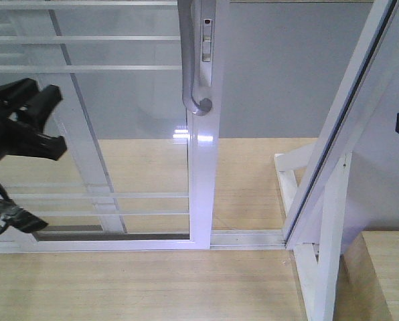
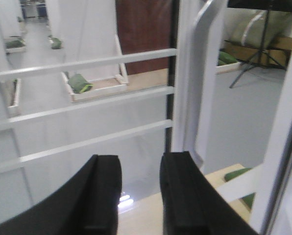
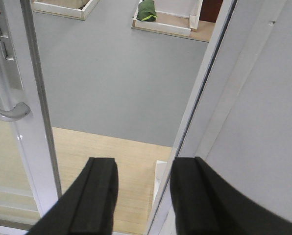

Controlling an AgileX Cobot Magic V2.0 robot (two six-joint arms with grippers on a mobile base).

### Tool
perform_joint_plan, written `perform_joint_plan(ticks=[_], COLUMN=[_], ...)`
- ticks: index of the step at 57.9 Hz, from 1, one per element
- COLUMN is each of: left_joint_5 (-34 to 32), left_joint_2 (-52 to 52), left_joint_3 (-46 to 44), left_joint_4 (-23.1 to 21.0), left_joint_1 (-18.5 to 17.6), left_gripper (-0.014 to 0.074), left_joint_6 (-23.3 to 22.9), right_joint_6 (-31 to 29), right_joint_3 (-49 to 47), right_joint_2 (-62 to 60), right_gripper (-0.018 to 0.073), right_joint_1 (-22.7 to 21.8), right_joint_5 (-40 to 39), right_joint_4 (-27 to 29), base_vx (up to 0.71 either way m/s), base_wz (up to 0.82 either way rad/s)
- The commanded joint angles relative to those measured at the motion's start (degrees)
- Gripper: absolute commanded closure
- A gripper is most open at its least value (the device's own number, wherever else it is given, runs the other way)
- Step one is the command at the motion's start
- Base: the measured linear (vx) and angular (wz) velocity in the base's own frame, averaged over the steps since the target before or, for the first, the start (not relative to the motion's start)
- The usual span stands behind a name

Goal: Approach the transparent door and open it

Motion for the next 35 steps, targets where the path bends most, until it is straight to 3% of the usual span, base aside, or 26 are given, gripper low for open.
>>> perform_joint_plan(ticks=[1, 7, 17, 29, 35], left_joint_5=[-10.40, -14.76, -16.11, -14.78, -10.03], left_joint_2=[5.05, 12.29, 22.91, 30.92, 33.67], left_joint_3=[-2.03, -3.76, -12.75, -26.53, -32.89], left_joint_4=[-0.65, -0.65, -0.65, -0.60, -0.46], left_joint_1=[-2.98, -4.50, -5.59, -5.78, -6.32], left_gripper=[0.0174, 0.0136, 0.0130, 0.0130, 0.0130], left_joint_6=[-0.72, -0.72, -0.72, -5.49, -6.16], right_joint_6=[-0.49, -0.55, -0.50, -0.50, -0.50], right_joint_3=[-1.61, -1.61, -1.61, -1.61, -1.61], right_joint_2=[-0.55, -0.55, -0.55, -0.55, -0.55], right_gripper=[0.0220, 0.0220, 0.0220, 0.0220, 0.0220], right_joint_1=[-0.33, -0.33, -0.33, -0.33, -0.33], right_joint_5=[-4.46, -4.41, -4.41, -4.18, -4.18], right_joint_4=[0.19, 0.20, 0.34, 0.34, 0.34], base_vx=[0.00, 0.00, 0.00, 0.00, 0.00], base_wz=[0.00, 0.00, 0.00, 0.00, 0.00])
